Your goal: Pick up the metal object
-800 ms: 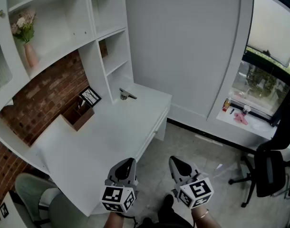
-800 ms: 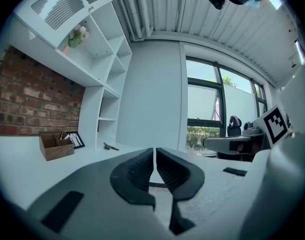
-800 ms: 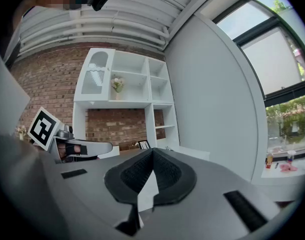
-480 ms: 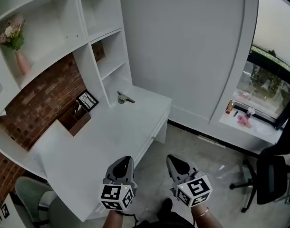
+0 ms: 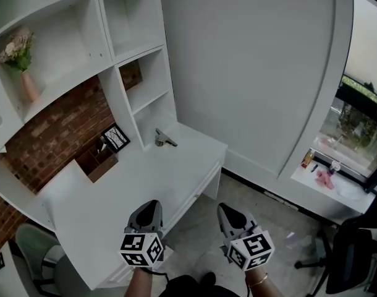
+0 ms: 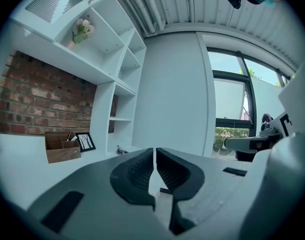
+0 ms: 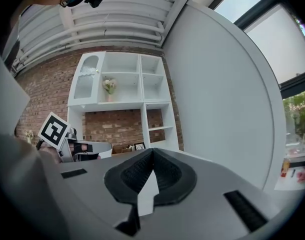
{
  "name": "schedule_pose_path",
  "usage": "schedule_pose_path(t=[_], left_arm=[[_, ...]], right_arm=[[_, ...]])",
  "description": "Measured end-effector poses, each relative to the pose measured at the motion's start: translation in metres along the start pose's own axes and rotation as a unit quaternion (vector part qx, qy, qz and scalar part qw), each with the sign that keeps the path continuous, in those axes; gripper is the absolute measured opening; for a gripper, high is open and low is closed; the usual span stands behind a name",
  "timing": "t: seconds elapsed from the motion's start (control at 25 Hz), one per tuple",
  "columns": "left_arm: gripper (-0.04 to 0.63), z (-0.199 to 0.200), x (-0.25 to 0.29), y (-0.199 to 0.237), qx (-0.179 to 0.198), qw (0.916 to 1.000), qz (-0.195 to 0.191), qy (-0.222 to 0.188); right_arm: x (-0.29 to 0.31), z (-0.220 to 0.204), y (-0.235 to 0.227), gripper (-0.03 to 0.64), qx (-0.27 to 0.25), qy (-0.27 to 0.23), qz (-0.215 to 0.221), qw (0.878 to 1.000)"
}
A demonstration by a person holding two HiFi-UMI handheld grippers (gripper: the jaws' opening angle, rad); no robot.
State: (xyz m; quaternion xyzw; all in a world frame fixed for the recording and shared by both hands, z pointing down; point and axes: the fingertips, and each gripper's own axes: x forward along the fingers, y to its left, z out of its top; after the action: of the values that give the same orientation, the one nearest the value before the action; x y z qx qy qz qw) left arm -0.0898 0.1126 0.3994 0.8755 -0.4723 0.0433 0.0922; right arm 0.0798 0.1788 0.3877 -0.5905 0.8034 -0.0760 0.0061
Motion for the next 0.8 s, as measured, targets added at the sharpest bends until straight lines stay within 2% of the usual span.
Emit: schedule_pose_path(t=[0.2,0.4,0.8], left_arm=[[0.025,0.000,0.018,0.005,0.007,0.9998,0.016,0.005],[0.026,0.002,0.047,0.013,0.008,0.9999,0.012,0.008],[0.026,0.002,0.151,0.054,-0.005,0.9998,0.012,0.018]], right_arm=[[0.016,0.001,-0.017,0.005,0.003,0.002,0.010,1.000],[0.037,0.000,-0.032,0.005,0.012,0.001,0.015,1.000],[0.119,0.002,-0.084,0.005,0.003,0.016,0.016,1.000]])
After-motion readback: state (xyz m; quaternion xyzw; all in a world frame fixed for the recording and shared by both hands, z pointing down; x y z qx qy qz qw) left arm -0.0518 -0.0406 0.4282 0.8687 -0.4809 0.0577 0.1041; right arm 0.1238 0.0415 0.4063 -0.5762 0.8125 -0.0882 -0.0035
